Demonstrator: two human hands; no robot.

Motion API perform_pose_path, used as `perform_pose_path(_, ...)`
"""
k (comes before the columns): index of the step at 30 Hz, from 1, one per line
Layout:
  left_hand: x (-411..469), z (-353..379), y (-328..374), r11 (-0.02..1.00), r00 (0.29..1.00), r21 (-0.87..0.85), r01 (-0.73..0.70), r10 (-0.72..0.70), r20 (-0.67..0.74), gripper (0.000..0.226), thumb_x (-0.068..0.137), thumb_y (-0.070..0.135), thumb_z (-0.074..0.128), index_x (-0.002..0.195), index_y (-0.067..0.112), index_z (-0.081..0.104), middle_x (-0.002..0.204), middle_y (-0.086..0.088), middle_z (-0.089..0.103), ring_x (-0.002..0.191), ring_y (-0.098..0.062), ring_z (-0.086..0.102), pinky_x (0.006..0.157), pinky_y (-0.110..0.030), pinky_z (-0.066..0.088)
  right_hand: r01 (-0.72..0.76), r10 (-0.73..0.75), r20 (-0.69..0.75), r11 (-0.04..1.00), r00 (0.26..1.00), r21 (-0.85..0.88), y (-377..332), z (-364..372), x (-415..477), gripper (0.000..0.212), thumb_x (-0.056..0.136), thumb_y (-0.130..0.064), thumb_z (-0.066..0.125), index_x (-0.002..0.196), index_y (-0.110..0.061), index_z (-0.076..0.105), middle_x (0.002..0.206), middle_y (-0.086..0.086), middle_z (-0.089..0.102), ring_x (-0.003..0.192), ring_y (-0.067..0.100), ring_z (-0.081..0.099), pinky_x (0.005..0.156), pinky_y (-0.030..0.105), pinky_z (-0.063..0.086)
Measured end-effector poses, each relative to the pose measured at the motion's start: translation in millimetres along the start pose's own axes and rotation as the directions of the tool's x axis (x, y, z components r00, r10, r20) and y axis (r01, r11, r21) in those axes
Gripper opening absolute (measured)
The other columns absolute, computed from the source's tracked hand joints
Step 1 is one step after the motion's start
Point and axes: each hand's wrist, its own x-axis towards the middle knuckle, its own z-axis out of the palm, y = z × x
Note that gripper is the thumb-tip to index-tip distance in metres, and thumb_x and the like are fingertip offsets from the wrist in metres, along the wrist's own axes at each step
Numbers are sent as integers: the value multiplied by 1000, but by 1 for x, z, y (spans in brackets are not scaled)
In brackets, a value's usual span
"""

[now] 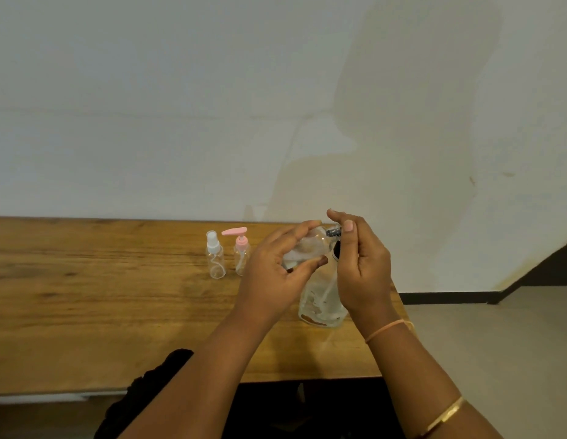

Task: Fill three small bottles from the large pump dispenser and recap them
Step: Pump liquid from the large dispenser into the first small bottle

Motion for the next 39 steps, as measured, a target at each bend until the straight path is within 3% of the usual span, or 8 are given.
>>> perform_pose_path(6,2,-1,9,998,998,5,-66,66,-20,56,75,18,78,117,44,53,110,18,61,107,9,53,86,-3,39,-34,33,11,996,999,81,-12,-6,2,35,94,-43,32,112,-34,60,117,-19,61,126,2,47,103,41,43)
perform_pose_path(14,3,-2,4,999,1000,22,-24,25,-3,57,75,19,78,116,48,51,111,16,62,108,7,53,89,-3,38,26,-26,-9,1000,1000,-18,-4,-1,2,33,97,-39,30,109,-29,60,104,-22,62,101,8,61,90,54,46)
perform_pose_path(21,0,-1,8,998,998,29,-58,58,-25,54,76,21,77,119,43,53,112,16,61,108,9,51,88,-3,38,-24,24,-7,999,1000,49,-14,-4,3,29,94,-43,32,105,-43,59,108,-30,62,126,3,47,104,51,38)
perform_pose_path(25,3,0,7,996,996,40,-82,83,-25,54,76,24,75,122,40,53,112,15,61,108,6,52,91,-6,39,-8,8,-27,1000,1000,16,-16,-5,5,27,94,-43,31,104,-46,57,106,-35,58,126,3,46,105,55,35)
perform_pose_path(28,5,0,3,998,999,23,-53,53,-3,55,76,20,77,121,42,53,113,15,62,108,4,54,91,-8,41,-14,13,-35,999,999,-46,-12,-1,2,27,94,-44,27,102,-48,52,108,-30,57,123,7,51,107,59,26)
perform_pose_path(32,2,-1,0,999,1000,29,-19,18,25,54,76,20,77,118,44,54,113,18,61,108,5,54,90,-7,41,-40,41,8,993,999,-115,-8,-1,-3,27,94,-45,24,99,-48,51,103,-37,54,123,-4,45,112,60,9)
perform_pose_path(36,3,-2,6,998,998,26,-64,64,2,54,76,20,77,120,41,54,111,18,60,107,7,53,88,-4,40,-33,31,-39,998,999,-51,-17,-3,-1,26,93,-44,28,99,-50,53,103,-44,55,127,-3,42,110,60,19)
perform_pose_path(39,3,-4,9,993,993,41,-114,115,-19,52,76,23,75,122,37,53,111,21,58,106,11,51,88,-3,38,19,-22,-59,998,998,-56,-22,-3,3,25,95,-41,29,102,-48,52,112,-35,55,130,2,40,108,60,25)
